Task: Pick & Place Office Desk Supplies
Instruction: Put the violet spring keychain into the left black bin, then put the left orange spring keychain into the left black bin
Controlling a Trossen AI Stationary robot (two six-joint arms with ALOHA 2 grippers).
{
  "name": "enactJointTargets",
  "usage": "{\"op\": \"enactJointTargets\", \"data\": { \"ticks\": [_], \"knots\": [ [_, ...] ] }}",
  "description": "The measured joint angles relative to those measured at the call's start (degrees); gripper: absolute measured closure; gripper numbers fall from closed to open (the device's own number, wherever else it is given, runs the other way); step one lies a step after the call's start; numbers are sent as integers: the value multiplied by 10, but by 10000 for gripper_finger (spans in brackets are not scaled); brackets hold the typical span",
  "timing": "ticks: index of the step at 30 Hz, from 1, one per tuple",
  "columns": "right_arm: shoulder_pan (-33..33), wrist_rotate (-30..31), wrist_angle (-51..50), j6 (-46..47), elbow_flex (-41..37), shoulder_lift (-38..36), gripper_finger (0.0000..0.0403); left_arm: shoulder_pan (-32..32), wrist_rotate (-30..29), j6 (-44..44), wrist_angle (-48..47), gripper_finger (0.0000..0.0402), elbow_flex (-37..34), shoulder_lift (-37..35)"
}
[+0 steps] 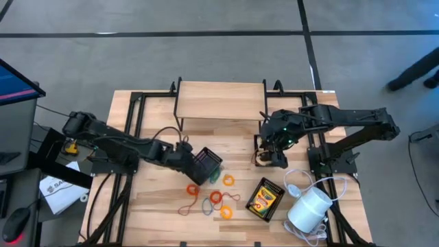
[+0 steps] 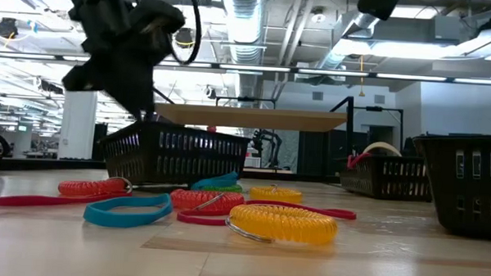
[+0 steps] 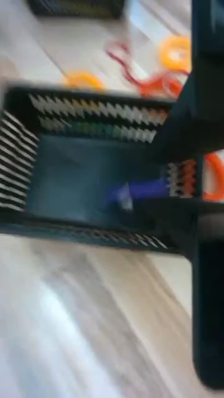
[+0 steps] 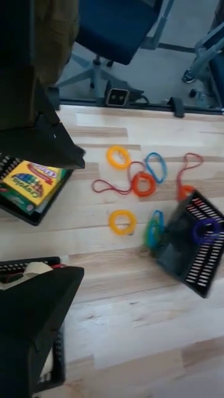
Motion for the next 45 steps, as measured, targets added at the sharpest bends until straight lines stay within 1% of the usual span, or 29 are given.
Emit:
{"op": "enactJointTargets", "data": {
  "ticks": [2,4,7,9,11,14,17,20,23,25,28,36,41,45],
  "knots": [
    [2,0,-8,0,0,-2,137,5,30,14,1,282,0,8],
    [3,0,-12,0,0,-3,137,8,37,16,7,247,0,8],
    [3,0,-13,-1,0,-2,137,13,41,11,41,200,0,-1],
    [3,0,-12,-3,0,-2,137,15,72,-3,84,177,0,-16],
    [2,0,-12,-5,0,-2,137,9,100,-19,134,167,0,-27],
    [-3,0,-12,-9,0,-2,137,-31,94,-44,171,171,7,-33],
    [-6,0,-13,-9,0,-2,137,-83,69,-78,155,190,11,-28],
    [-6,0,-14,-9,0,-2,137,-137,13,-171,88,213,11,-20],
    [-6,0,-13,-9,0,-2,137,-179,-51,-298,-2,234,11,-11],
    [-7,0,-11,-9,0,-2,137,-192,-63,-339,-39,245,10,-2],
    [-10,0,-7,-7,0,-2,137,-194,-53,-342,-46,254,10,20],
    [-10,0,3,0,0,-2,137,-180,-43,-314,11,256,10,100],
    [-10,0,3,0,0,-2,137,-168,-19,-286,51,256,10,150],
    [-9,0,2,1,0,-2,137,-163,3,-282,69,256,12,184]
  ]
}}
